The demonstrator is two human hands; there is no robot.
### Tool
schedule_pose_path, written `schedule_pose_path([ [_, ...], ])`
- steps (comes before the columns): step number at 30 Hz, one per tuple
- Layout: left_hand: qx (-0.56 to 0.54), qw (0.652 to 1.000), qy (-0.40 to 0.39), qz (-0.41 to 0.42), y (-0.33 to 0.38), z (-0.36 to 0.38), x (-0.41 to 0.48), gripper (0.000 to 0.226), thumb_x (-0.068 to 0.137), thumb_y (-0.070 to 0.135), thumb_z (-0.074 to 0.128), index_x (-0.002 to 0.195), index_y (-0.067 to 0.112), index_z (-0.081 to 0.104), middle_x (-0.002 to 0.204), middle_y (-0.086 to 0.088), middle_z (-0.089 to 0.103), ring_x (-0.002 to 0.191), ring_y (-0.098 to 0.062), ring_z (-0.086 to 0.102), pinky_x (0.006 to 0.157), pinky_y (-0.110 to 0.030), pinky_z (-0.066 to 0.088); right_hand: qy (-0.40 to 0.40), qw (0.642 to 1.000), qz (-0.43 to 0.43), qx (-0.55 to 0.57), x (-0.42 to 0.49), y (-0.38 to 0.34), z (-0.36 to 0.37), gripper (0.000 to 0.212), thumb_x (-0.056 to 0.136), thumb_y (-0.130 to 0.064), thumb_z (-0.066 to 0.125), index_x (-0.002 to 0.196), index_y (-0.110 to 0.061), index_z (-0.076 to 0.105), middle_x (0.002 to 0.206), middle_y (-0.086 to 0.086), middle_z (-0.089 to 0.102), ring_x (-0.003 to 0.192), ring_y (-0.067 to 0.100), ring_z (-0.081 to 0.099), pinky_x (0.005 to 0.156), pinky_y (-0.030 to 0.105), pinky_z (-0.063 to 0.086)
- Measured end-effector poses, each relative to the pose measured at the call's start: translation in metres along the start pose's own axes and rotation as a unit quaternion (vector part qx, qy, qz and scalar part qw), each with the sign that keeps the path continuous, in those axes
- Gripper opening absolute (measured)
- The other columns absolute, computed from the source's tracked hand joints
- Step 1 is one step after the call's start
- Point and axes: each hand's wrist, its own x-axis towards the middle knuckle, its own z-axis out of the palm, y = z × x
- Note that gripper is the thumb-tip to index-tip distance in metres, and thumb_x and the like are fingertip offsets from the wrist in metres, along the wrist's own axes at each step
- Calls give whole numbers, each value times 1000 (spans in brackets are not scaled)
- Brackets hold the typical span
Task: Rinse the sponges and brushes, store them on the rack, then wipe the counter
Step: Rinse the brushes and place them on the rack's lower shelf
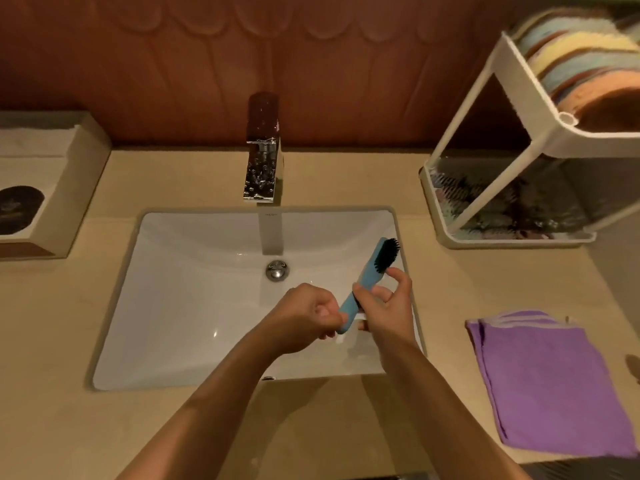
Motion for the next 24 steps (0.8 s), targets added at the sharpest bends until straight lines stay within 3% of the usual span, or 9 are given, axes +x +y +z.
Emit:
schedule_pose_path([
  [2,63,998,-1,31,11,6,2,20,83,20,64,67,8,63,60,0,56,58,-14,51,61,-36,47,6,1000,-2,17,-4,-5,-12,64,88,-17,63,138,-28,25,116,9,53,94,21,62,47,14,48],
  [5,174,980,2,94,30,15,3,23,84,28,62,75,7,65,60,3,52,57,-12,44,56,-31,35,20,999,-11,47,-6,-10,-30,67,87,-10,63,139,-28,24,115,10,53,90,20,63,52,20,54],
  [9,278,949,0,149,60,28,11,25,84,36,59,75,13,63,64,4,55,62,-15,51,56,-31,37,35,995,-17,87,-3,-15,-58,65,87,-7,62,137,-30,27,113,14,58,94,26,66,57,23,57],
  [14,255,946,-54,192,86,46,32,27,85,41,60,78,15,64,63,9,54,56,-7,45,57,-28,37,77,993,-14,83,15,-22,-96,61,85,-5,63,134,-27,34,108,20,62,77,21,65,55,25,52],
  [17,264,937,-60,219,106,57,50,20,89,37,56,77,21,58,65,7,54,60,-10,48,61,-31,41,96,994,-16,53,32,-29,-125,55,85,-4,60,132,-24,38,103,21,64,69,24,62,56,29,50],
  [20,277,932,9,232,118,60,70,20,91,39,51,91,21,59,81,6,60,77,-15,57,71,-36,49,122,992,-10,21,49,-38,-149,55,86,-4,59,134,-20,37,99,20,66,69,26,61,56,29,50],
  [24,256,939,61,222,141,69,102,33,91,38,53,117,18,54,115,-1,59,101,-16,56,84,-33,48,160,987,-1,8,80,-56,-189,58,87,-4,57,139,-17,35,91,17,67,77,29,62,61,31,51],
])
